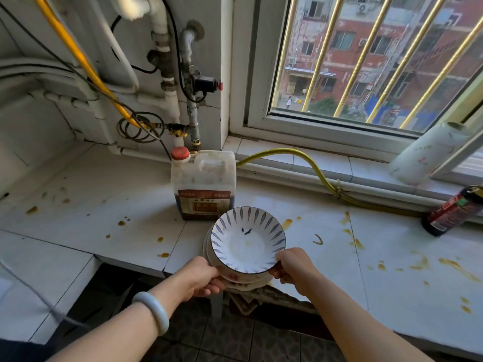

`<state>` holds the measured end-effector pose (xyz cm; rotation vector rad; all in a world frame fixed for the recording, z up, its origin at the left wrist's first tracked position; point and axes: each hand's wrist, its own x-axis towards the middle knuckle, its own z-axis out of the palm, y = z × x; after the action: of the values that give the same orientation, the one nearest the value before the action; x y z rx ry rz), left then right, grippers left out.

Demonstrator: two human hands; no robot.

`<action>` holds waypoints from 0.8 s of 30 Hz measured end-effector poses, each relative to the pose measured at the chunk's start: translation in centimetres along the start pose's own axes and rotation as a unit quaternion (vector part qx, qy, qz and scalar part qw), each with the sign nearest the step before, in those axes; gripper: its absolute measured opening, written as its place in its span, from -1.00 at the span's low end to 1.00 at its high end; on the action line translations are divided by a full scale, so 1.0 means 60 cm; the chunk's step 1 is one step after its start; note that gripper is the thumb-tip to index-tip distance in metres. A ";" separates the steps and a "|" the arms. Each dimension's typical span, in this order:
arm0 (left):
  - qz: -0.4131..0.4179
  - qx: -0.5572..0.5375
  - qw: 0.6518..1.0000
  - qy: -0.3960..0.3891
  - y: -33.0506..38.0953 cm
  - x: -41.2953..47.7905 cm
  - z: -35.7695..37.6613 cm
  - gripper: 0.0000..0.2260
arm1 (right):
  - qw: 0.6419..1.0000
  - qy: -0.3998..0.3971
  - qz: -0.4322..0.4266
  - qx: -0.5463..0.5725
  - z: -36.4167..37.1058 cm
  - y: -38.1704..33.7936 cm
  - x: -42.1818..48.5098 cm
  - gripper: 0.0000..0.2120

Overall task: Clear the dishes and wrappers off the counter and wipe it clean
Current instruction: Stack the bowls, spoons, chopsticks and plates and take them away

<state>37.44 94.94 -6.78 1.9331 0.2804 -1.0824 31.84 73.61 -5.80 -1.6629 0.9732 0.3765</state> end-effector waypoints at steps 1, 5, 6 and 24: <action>-0.004 0.015 1.000 -0.015 0.001 -0.001 -0.008 -0.77 | 1.000 -0.001 -0.001 -0.007 -0.001 0.000 -0.001 -0.77; -0.025 0.060 0.997 -0.041 0.015 0.004 -0.049 -0.88 | 1.000 -0.023 -0.007 -0.017 -0.004 0.000 0.000 -0.77; -0.023 0.052 0.998 -0.016 0.020 0.012 -0.057 -0.88 | 0.999 -0.029 -0.007 -0.019 -0.004 0.001 0.000 -0.77; 0.009 0.041 0.999 0.017 0.079 0.069 -0.042 -0.57 | 0.996 -0.075 0.033 0.042 0.023 -0.001 0.031 -0.64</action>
<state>44.00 93.29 -6.64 2.0245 0.2402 -1.0643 33.33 74.13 -7.47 -1.5060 0.9208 0.4911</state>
